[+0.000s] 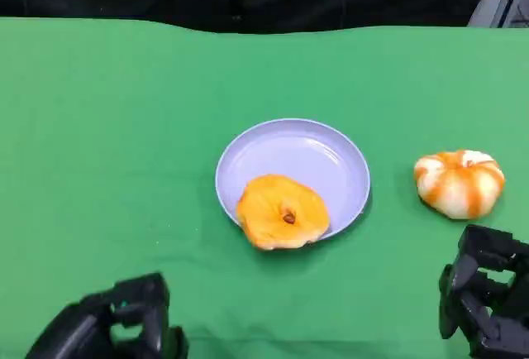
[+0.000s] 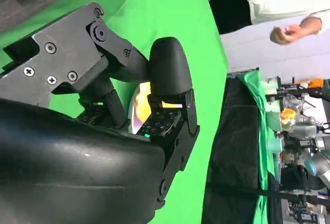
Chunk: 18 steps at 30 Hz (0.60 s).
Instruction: Grasp the bread from the table and place it into the plate.
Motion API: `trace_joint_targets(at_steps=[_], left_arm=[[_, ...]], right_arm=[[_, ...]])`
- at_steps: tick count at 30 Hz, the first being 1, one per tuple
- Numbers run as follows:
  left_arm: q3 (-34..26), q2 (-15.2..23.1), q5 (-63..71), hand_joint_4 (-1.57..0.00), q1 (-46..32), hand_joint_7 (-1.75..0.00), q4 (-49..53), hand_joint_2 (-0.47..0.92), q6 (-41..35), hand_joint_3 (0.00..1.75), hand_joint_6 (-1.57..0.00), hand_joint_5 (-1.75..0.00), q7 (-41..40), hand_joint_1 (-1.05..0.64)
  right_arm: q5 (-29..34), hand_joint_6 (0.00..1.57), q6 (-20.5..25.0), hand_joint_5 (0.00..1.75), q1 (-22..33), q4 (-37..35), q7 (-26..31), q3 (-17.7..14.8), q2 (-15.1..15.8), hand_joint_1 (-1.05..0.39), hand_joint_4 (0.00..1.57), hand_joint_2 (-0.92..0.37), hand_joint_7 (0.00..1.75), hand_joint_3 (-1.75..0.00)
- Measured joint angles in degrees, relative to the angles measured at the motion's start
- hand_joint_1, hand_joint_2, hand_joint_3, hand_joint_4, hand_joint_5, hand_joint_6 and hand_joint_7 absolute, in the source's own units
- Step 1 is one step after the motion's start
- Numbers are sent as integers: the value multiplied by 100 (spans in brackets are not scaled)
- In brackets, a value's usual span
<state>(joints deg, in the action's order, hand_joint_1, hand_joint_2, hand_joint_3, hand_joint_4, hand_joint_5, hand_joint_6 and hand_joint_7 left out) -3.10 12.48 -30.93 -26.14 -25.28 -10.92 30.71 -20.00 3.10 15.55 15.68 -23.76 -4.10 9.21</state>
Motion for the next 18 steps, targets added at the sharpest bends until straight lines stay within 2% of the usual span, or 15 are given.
trace_joint_targets(at_steps=[3, 8, 11, 18], left_arm=[[-94, 9, -52, -96, 5, -175, 254, 49, 82, 143, -82, -175, 177, -8], [-217, 11, -59, -96, 170, -175, 655, 53, 177, 134, -82, -175, 286, -6], [-248, 12, -59, -95, 241, -175, 715, 55, 168, 129, -80, -175, 286, -5], [-280, 17, -60, -94, 281, -175, 715, 54, 113, 129, -80, -175, 285, -4]], right_arm=[[-6, 86, 9, 170, -2, -20, -21, 1, 0, -9, 89, -52, 147, -116], [4, 84, 25, 173, 2, -18, -21, 6, -1, -9, 86, -51, 151, -120], [8, 84, 25, 174, 5, -9, -21, 12, -1, -9, 86, -50, 151, -122], [-86, 86, -2, 171, 8, 21, -108, 11, -13, -10, 89, -47, 147, -126]])
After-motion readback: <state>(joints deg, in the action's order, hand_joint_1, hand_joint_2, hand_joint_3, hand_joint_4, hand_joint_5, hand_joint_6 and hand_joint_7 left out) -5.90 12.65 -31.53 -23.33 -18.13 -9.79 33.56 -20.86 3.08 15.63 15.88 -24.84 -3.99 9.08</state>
